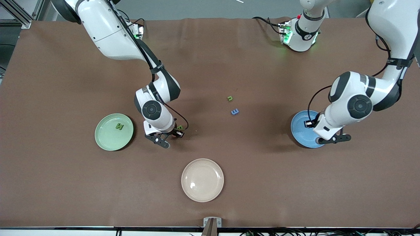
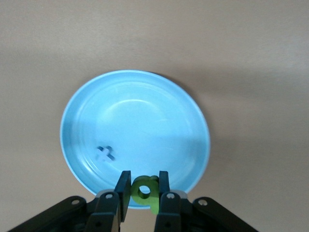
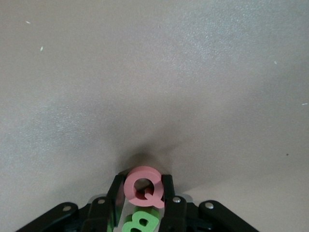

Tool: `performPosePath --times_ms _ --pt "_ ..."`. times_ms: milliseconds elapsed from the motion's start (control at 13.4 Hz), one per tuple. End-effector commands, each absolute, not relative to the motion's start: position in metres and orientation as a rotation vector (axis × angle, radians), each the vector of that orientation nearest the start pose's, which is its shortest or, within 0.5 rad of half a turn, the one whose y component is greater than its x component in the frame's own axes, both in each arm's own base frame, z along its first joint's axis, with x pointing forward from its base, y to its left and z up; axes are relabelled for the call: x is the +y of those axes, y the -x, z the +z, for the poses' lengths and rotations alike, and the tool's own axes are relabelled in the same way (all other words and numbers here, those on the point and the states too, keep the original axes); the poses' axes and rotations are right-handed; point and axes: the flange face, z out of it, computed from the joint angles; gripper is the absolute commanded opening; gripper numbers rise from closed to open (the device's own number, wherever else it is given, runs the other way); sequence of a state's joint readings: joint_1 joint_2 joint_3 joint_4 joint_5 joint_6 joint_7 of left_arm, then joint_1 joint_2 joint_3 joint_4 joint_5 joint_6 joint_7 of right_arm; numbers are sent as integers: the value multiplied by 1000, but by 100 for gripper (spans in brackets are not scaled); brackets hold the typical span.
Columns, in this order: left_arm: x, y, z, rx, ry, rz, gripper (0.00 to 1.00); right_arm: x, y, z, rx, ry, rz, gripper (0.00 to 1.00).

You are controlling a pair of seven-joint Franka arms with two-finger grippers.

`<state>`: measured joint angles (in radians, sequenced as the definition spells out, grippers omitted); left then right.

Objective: Sort upper and lower case letters into plates
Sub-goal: 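Release the q in the blue plate while the right gripper carries Q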

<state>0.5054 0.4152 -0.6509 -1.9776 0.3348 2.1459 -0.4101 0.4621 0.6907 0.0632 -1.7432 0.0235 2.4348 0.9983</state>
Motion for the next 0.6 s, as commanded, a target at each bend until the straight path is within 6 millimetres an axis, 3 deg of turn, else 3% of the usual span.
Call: performPosePath --times_ms 0,75,299,523 --pt "-46 -578 272 -12 3056 164 18 323 -576 185 798 3009 60 0" --pt "-44 -575 265 9 3050 156 18 315 -579 187 814 3013 78 0" --pt "-38 -565 242 60 3056 105 18 275 -597 233 728 3052 113 0" --pt "-41 -556 224 107 3059 106 18 202 -615 283 594 3095 179 0"
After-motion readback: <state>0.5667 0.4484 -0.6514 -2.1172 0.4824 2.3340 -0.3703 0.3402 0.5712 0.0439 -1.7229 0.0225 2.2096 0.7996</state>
